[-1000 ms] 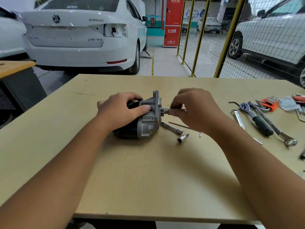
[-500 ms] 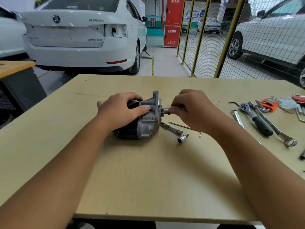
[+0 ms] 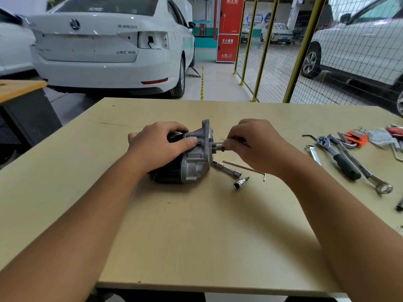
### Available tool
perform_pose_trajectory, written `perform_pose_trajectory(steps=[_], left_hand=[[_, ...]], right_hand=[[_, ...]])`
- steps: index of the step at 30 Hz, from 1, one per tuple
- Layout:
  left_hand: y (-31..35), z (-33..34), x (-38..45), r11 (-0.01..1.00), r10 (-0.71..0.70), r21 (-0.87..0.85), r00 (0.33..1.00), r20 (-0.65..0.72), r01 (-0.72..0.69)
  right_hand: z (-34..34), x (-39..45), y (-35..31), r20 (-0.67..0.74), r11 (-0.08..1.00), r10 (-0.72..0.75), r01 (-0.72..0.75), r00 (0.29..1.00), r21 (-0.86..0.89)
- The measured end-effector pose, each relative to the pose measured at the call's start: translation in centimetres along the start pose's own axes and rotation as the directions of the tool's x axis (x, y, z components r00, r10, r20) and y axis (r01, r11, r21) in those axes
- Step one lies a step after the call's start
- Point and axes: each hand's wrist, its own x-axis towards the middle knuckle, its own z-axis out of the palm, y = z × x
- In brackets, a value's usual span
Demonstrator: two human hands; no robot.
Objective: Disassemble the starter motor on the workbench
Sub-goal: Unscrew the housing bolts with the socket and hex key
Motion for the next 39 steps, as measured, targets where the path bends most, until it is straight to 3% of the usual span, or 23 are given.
perform_pose_trajectory(steps=[7,13,17,25,34,39], left_hand=[[-0.2,0.0,0.0,1.000,0.002,-0.009,1.000,0.005,-0.002],[-0.2,0.1,0.1,1.000,0.005,-0.003,1.000,0.000,-0.005],[-0.2,0.1,0.1,1.000,0.007,-0.010,1.000,0.001,-0.007],[-0.3,0.2,0.1,1.000,0.012,0.010,1.000,0.006,-0.012],[-0.3,0.3,0.2,1.000,0.006,-0.005,1.000,-0.016,-0.006],[-0.3,0.3,0.2,1.000,0.005,-0.007,1.000,-0.018,-0.005]], right_hand=[[-0.3,-0.2,-0.5,-0.113,0.994,0.004,-0.016,0.994,-0.112],[0.1,-0.2,-0.2,-0.047,0.999,0.020,-0.017,0.999,0.051],[0.2,-0.1,0.0,0.007,1.000,-0.005,0.004,1.000,0.025],[-0.6,-0.4,-0.7,-0.095,0.999,0.005,-0.009,0.995,-0.044],[-0.8,-0.3,-0.1,0.011,1.000,0.007,-0.007,1.000,-0.014],[-1.0,-0.1,-0.2,-0.022,0.998,0.003,-0.004,1.000,-0.056]])
